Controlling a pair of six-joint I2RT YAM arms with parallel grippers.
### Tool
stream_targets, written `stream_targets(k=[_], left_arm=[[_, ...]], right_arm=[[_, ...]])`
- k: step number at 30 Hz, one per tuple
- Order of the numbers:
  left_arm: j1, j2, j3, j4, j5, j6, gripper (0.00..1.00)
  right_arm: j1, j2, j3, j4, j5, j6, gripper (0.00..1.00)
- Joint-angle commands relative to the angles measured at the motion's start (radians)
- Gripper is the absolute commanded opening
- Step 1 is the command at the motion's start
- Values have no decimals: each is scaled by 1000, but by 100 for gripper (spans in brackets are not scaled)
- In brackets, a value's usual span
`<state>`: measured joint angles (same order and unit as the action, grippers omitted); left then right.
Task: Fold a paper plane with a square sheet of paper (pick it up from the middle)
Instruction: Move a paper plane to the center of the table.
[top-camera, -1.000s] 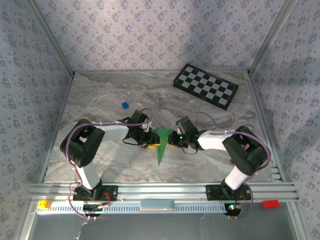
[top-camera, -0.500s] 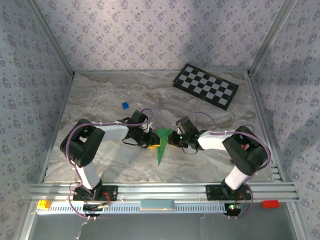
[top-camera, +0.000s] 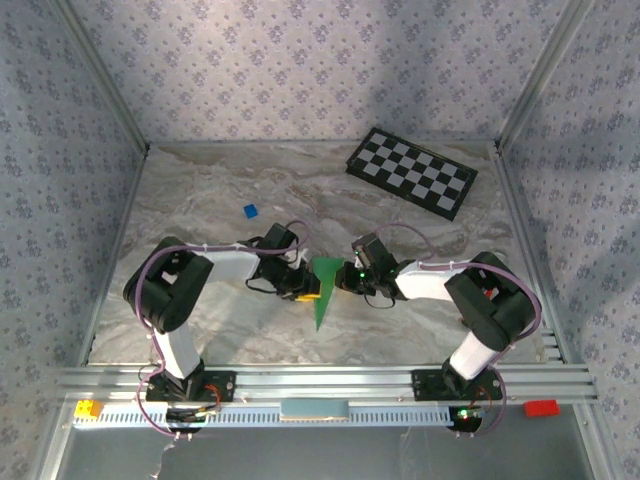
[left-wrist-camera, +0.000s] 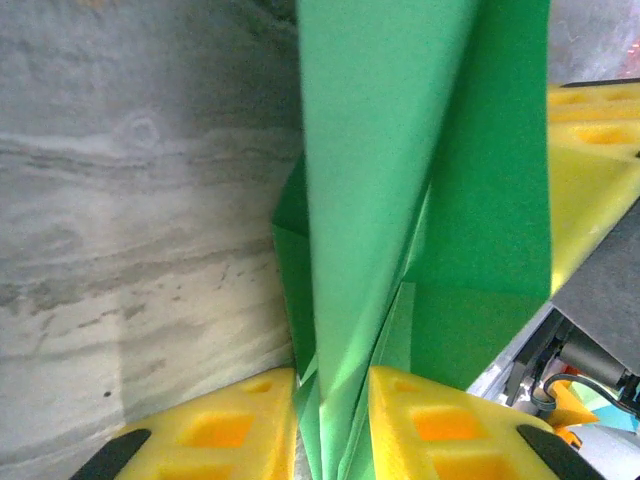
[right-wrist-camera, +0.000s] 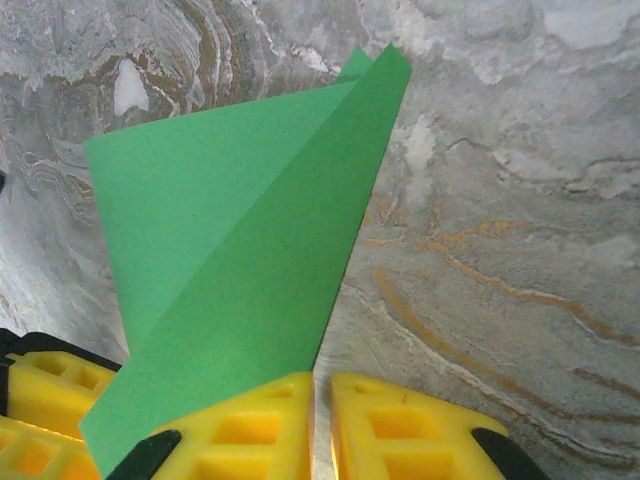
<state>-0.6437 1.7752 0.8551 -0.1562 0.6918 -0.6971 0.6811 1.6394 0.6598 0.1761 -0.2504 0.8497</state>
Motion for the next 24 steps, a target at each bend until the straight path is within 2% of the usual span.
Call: stream_targets(k=[1, 8, 15, 20, 24], left_arm=[[-21, 26, 17, -13, 31, 15, 21], [-28, 24, 22, 9, 39, 4, 15], [-27, -5, 24, 16, 18, -6, 3], [-26, -56, 29, -20, -30, -3, 0], [-26, -108, 50, -123, -130, 23, 0]], right_arm=[[23, 81, -4, 58, -27, 13, 15], [23, 82, -4, 62, -28, 15, 15], [21, 66, -5, 59, -29, 17, 15], [17, 6, -7, 23, -5, 6, 16], [9, -42, -20, -1, 14, 1, 19]])
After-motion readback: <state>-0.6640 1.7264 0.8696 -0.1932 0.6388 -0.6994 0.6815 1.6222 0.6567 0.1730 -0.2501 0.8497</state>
